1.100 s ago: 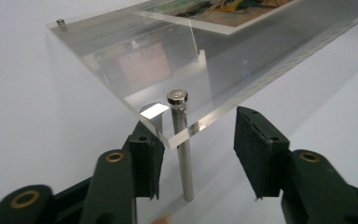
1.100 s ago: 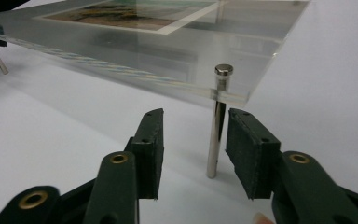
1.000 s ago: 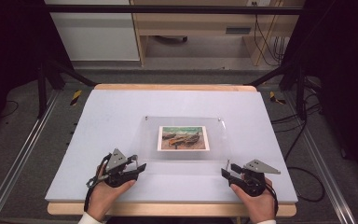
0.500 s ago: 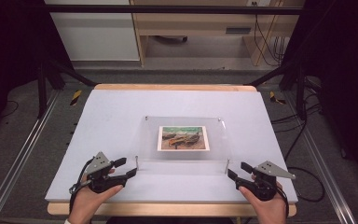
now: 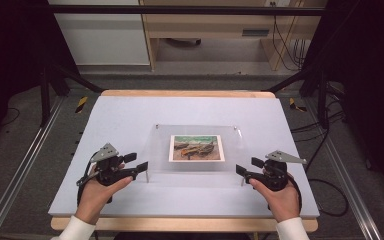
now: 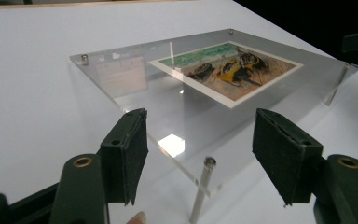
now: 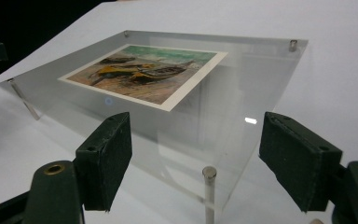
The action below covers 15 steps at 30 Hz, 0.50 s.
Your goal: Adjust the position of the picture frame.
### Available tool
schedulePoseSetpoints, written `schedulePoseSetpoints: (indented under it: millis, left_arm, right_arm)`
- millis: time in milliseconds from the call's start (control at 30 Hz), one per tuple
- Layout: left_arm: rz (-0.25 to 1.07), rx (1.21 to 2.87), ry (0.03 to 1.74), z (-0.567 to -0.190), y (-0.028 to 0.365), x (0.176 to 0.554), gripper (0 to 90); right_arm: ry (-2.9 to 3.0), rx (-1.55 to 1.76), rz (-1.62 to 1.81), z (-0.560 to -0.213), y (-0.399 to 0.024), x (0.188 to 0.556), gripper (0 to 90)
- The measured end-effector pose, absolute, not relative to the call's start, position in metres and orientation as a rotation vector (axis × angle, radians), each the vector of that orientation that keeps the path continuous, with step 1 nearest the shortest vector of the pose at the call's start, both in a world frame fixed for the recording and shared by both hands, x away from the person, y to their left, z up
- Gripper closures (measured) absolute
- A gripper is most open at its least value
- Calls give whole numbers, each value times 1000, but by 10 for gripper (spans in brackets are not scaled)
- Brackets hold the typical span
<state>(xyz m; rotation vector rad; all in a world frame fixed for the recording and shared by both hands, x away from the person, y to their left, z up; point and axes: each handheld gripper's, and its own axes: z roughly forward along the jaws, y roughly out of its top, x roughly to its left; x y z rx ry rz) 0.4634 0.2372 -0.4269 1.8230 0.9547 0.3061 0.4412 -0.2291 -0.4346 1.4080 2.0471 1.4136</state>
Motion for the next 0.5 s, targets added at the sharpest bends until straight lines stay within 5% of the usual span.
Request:
schedulePoseSetpoints:
  millis: [500]
  left_arm:
    - [251,1861,1030,-445,227,475,333]
  right_arm:
    - [2113,1517,1357,-450,-222,463,212]
